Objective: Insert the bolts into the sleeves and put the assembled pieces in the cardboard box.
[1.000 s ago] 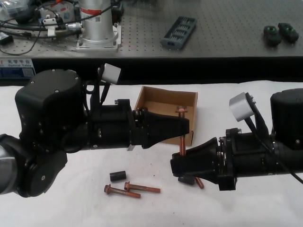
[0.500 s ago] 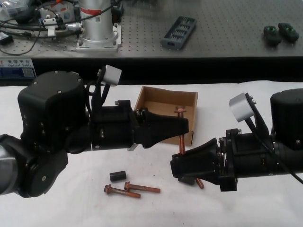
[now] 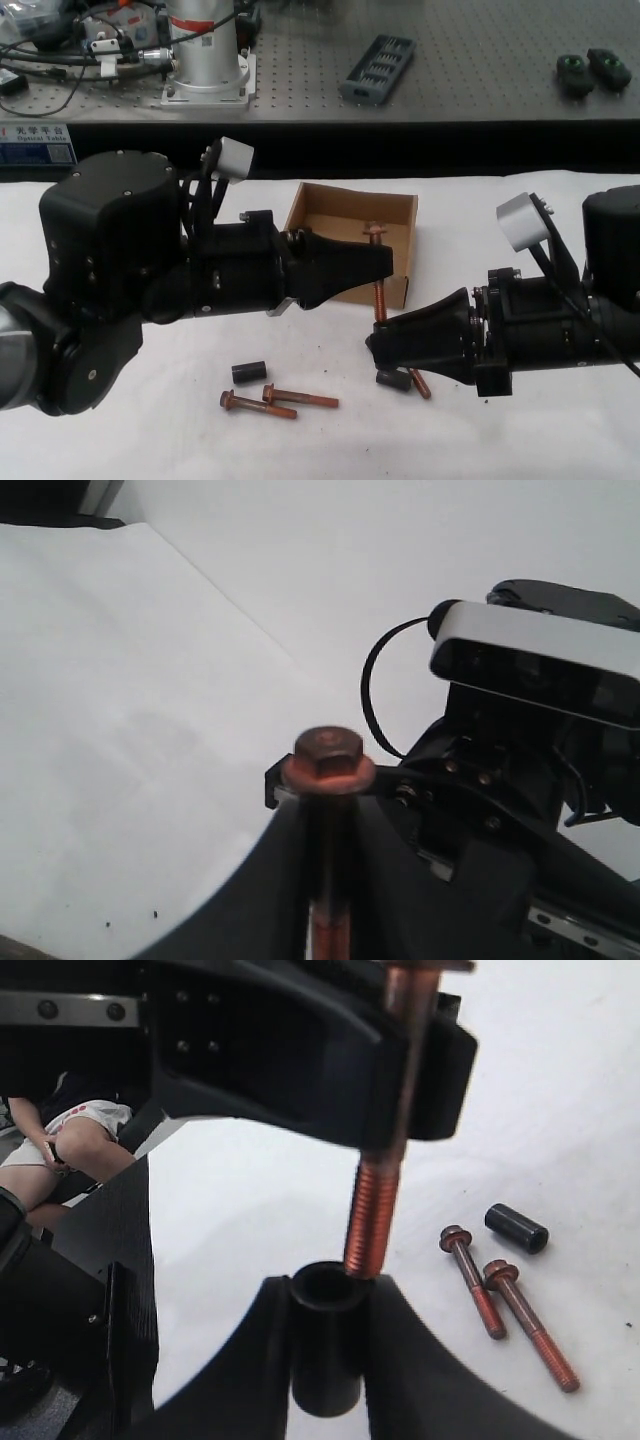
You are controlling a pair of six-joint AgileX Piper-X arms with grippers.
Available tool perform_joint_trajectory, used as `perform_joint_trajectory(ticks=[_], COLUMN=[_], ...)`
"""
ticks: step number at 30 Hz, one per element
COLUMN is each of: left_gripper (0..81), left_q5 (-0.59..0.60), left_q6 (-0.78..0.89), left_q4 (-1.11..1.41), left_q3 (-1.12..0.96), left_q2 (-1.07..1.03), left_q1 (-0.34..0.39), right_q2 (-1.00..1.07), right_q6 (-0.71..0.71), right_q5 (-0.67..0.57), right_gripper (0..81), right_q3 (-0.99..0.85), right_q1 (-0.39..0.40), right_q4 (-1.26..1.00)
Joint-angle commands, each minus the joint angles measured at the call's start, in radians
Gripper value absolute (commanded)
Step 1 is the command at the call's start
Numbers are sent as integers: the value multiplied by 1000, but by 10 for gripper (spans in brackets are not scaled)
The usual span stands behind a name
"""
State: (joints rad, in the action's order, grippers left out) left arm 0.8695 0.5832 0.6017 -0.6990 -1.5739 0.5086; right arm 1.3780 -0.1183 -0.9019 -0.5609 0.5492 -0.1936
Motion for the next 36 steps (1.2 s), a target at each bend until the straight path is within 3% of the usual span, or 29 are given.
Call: perform_joint_trajectory(ticks=[1,12,23,36], left_gripper=[6,6,6,6], left_q5=[3,17,2,-102], left_q6=[-7,-39,-187,-232], left_q4=[-9,-6,-203,-273], left_q3=[-10,-10,-10,-8], left_q2=[2,45,173,340], left_q1=[5,5,-12,-12], right_q2=[-1,-1,-90,-135], right_q6=[6,6,-1,-1], right_q5=[-18,-18,-13,23], right_gripper=[59,59,59,59], right_q3=[-13,-13,-14,-14], right_q1=[-6,-4,16,159], right_q4=[-15,-15,20,74])
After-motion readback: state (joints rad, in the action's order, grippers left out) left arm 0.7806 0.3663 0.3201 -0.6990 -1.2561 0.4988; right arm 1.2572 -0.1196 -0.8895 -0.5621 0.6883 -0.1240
